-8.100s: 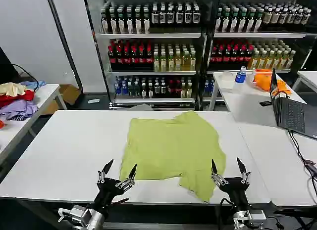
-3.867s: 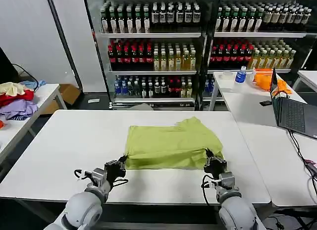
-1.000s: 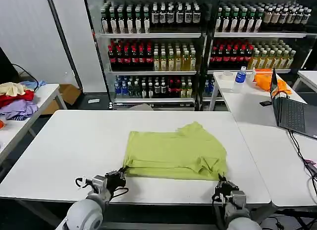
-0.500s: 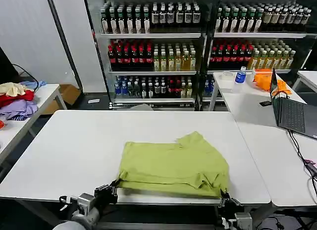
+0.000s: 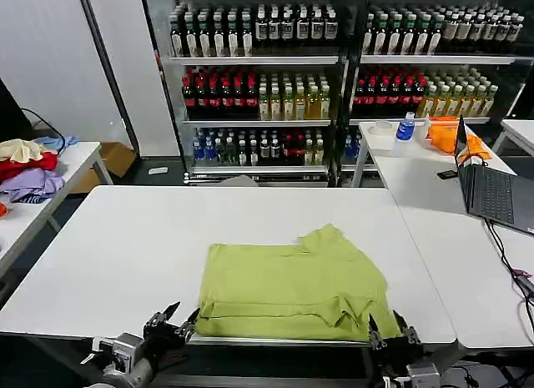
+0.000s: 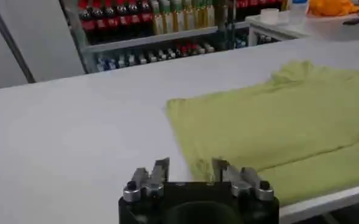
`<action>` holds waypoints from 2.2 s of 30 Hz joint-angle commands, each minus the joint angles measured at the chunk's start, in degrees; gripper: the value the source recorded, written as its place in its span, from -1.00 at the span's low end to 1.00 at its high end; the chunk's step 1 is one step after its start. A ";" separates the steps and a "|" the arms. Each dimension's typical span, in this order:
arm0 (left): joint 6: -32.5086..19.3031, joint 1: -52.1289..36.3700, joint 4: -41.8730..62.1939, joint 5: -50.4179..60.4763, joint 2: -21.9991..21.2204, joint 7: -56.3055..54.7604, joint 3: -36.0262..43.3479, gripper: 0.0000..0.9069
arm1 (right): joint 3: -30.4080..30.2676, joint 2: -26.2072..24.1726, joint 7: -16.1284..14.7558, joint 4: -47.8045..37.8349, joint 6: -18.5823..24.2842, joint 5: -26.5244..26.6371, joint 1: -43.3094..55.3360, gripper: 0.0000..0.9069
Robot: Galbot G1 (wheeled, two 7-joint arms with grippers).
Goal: Fold and organize the clothes.
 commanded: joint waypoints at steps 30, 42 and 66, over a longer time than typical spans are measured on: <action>1.10 -50.63 41.09 -9.45 -7.46 -2.17 27.53 1.00 | -19.27 9.03 1.92 -58.17 -3.55 13.80 60.79 1.00; 1.09 -47.25 40.14 -9.28 -6.91 -2.75 26.80 -0.82 | -20.36 13.05 1.39 -62.60 -3.55 13.17 61.11 -0.13; 0.36 -43.17 35.14 -9.17 -4.85 -0.98 24.31 -0.96 | -19.47 10.40 2.65 -48.81 0.01 13.70 54.11 -1.00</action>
